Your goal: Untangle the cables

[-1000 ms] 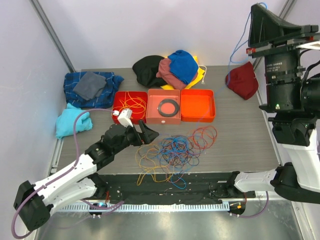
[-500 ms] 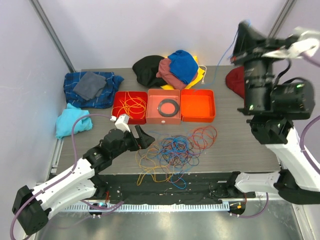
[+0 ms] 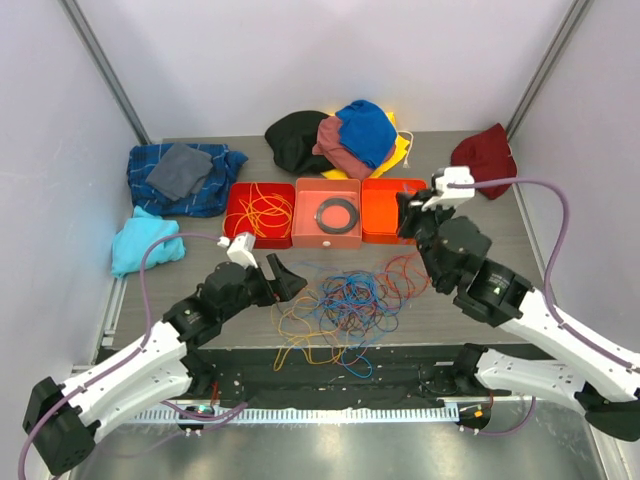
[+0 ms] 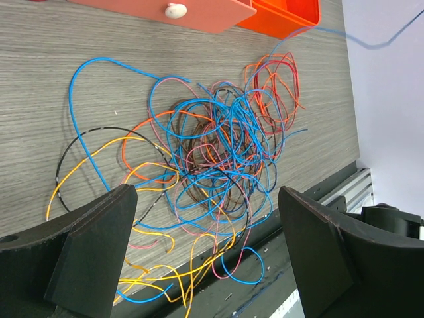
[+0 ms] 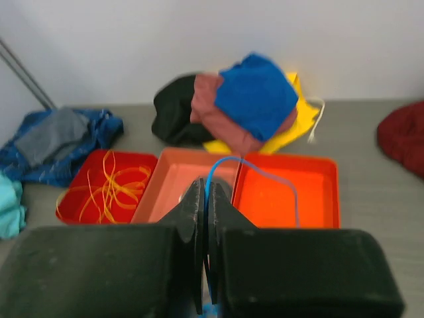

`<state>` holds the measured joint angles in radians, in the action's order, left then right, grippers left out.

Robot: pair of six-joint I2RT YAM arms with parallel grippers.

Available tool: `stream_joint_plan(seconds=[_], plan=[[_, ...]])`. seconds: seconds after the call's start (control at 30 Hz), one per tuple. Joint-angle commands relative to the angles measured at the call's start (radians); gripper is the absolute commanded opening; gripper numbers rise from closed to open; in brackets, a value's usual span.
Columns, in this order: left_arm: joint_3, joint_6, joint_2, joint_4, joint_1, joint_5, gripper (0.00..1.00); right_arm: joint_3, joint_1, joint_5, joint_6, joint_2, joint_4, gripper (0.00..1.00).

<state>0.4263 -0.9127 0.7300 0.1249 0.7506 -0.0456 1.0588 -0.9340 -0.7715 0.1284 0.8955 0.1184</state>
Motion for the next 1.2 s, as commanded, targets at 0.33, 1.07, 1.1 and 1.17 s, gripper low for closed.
stream_joint_plan(seconds=[0.33,1.07,1.1,1.17], plan=[[-0.017,-0.018,0.066,-0.034,0.003,-0.013,0.93,-0.339,-0.002,0.127,0.551,-0.018,0.248,0.09],[-0.031,-0.025,0.097,-0.056,0.003,0.009,0.92,-0.447,0.132,0.209,0.652,0.276,0.247,0.49],[-0.031,-0.026,0.097,-0.056,0.003,0.009,0.92,-0.450,0.132,0.209,0.652,0.284,0.238,0.50],[-0.034,-0.031,0.097,-0.059,0.003,0.009,0.92,-0.459,0.135,0.209,0.648,0.307,0.228,0.52]])
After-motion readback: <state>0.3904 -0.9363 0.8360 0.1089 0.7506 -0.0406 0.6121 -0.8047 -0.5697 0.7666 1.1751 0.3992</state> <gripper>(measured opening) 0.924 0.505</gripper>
